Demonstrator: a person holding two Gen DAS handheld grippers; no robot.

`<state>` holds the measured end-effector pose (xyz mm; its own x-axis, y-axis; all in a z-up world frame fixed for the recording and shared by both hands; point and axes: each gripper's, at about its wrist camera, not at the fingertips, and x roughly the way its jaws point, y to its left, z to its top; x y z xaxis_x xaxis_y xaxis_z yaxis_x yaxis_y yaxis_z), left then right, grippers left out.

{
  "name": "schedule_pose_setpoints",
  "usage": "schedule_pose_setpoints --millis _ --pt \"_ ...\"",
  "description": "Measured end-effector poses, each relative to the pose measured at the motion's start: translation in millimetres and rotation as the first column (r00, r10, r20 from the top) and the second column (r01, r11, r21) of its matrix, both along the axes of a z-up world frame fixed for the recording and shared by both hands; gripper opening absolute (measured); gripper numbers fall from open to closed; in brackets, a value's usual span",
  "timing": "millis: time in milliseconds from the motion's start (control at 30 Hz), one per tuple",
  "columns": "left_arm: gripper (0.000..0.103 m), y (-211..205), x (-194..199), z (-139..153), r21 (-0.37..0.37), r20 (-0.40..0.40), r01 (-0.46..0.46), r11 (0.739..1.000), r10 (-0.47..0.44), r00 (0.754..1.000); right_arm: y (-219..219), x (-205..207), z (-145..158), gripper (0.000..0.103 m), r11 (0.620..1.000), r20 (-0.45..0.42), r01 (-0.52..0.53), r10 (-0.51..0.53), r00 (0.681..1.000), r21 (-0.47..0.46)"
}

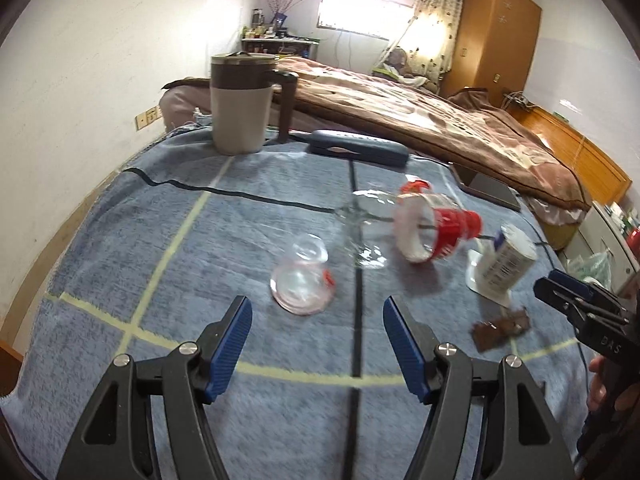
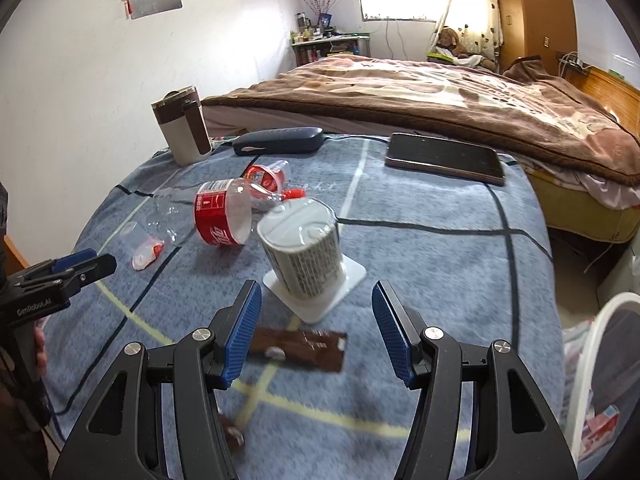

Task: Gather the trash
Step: 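Grasp the clear plastic cup with the left gripper while the right gripper grasps the white yogurt cup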

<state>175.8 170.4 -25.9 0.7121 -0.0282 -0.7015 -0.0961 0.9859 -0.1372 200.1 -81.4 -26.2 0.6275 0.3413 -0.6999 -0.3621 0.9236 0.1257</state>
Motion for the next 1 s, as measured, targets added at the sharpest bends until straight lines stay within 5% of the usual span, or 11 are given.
schedule_pose_setpoints --millis 667,1000 --pt "0.069 9 39 -16 -0.027 -0.024 0.029 0.999 -0.029 0.999 24 28 -14 0.060 1.000 -0.034 0.003 -0.004 0.999 -0.029" --pt "0.045 6 41 -18 -0.024 -0.024 0.044 0.999 -0.044 0.999 25 31 -19 0.060 1.000 -0.060 0.016 -0.018 0.998 -0.026"
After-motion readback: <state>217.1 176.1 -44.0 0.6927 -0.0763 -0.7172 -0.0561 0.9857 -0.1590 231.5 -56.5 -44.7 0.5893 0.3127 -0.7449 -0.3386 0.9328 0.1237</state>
